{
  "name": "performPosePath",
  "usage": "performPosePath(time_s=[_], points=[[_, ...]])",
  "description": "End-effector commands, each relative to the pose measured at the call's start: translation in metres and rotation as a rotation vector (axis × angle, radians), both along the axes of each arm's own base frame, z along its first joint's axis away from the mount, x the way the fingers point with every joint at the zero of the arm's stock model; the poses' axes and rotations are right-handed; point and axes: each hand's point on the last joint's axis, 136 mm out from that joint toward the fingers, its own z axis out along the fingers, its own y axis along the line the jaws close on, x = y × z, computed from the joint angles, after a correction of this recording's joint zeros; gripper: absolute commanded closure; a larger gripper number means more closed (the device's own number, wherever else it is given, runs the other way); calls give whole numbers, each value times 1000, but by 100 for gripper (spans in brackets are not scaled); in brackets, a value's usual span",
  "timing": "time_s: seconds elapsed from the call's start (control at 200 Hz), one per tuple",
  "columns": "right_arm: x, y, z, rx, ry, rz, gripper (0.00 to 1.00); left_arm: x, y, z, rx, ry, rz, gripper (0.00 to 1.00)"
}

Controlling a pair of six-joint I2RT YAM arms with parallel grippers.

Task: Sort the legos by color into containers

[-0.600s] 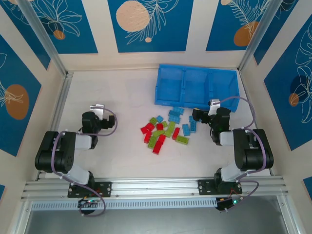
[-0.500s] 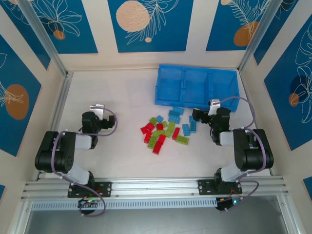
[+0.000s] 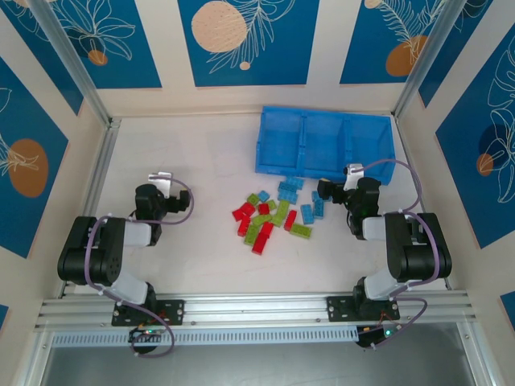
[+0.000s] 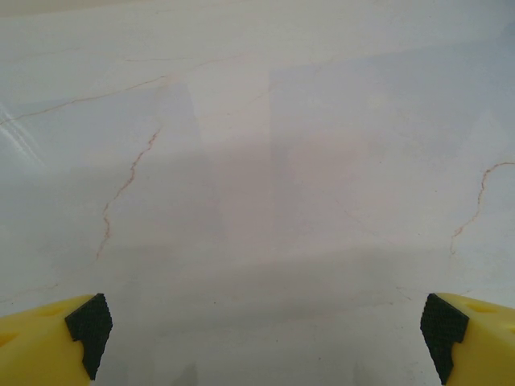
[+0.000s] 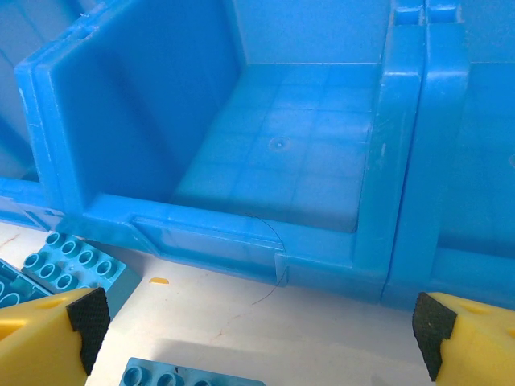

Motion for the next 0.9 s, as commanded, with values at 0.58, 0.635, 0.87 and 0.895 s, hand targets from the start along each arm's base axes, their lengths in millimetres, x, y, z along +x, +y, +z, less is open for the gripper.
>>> performPosePath(time_s=[0.58, 0.635, 0.87, 0.895], points=[[-103, 64, 68, 227, 649, -144, 0, -51, -84, 189, -123, -55, -121, 0], [-108, 68, 64, 216, 691, -153, 0, -70, -119, 203, -143, 6, -289, 0], [-108, 63, 18, 171, 831, -267, 0, -155, -163, 212, 8, 179, -710, 0], [-106, 63, 13, 171, 838, -264, 2, -157, -160, 211, 30, 161, -718, 0]])
